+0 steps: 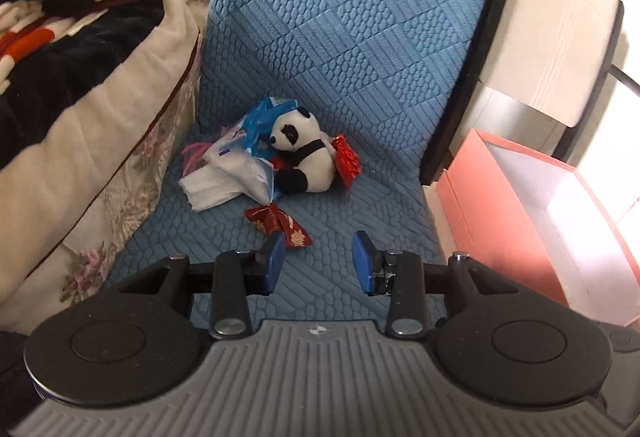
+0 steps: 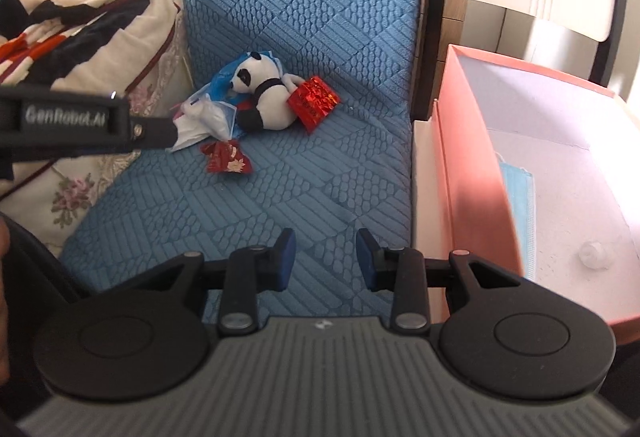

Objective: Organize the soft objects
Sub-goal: 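Withdraw the left gripper from the box back toward the chair seat, then lower the right gripper onto the red foil packet and grasp it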

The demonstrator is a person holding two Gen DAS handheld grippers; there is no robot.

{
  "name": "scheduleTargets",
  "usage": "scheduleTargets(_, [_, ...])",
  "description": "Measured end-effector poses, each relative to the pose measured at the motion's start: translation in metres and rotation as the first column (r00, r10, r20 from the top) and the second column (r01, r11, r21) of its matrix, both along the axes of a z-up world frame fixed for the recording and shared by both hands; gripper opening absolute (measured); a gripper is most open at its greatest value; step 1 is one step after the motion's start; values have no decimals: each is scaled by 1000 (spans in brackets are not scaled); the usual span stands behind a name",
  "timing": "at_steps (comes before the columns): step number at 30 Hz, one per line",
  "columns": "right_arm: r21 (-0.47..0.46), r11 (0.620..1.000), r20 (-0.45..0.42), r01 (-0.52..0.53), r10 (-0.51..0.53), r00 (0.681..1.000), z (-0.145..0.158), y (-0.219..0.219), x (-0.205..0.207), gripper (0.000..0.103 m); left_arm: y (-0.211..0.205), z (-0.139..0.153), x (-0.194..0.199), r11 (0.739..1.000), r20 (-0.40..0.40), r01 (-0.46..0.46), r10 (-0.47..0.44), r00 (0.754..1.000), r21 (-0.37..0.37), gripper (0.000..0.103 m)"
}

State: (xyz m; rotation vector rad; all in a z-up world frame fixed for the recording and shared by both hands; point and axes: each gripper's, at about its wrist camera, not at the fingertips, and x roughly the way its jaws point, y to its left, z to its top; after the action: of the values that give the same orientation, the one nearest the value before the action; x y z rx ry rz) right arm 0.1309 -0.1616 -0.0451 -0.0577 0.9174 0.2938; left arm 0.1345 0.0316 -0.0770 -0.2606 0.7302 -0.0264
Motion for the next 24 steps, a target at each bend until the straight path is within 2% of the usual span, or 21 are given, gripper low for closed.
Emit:
scheduleTargets(5, [-19, 999, 15, -40, 40, 999, -11, 10, 4, 36, 8, -8, 15, 998, 7, -50, 51, 999, -23, 43])
scheduleTargets(7, [-15, 998, 12, -57, 57, 998, -11, 13, 8, 36, 11, -8, 21, 997, 15, -53, 54, 998, -51, 43])
scheduleTargets(12, [-16, 996, 2, -89, 89, 996, -6, 21, 23, 36, 13, -11, 37, 996, -1, -57, 57, 998, -67, 43])
scheduleTargets(18, [-77, 986, 37, -149, 152, 988, 0, 35, 38, 36, 22, -24, 57, 970, -78, -89, 73, 994, -226, 43])
scheduleTargets(23, [-81, 984, 48, -157, 161, 986, -6, 39, 47, 36, 24, -33, 77, 955, -131, -112, 78, 988, -275, 44])
scheduleTargets(24, [-79, 985, 49, -155, 160, 986, -8, 40, 48, 36, 25, -36, 82, 954, -155, -126, 86, 984, -270, 49])
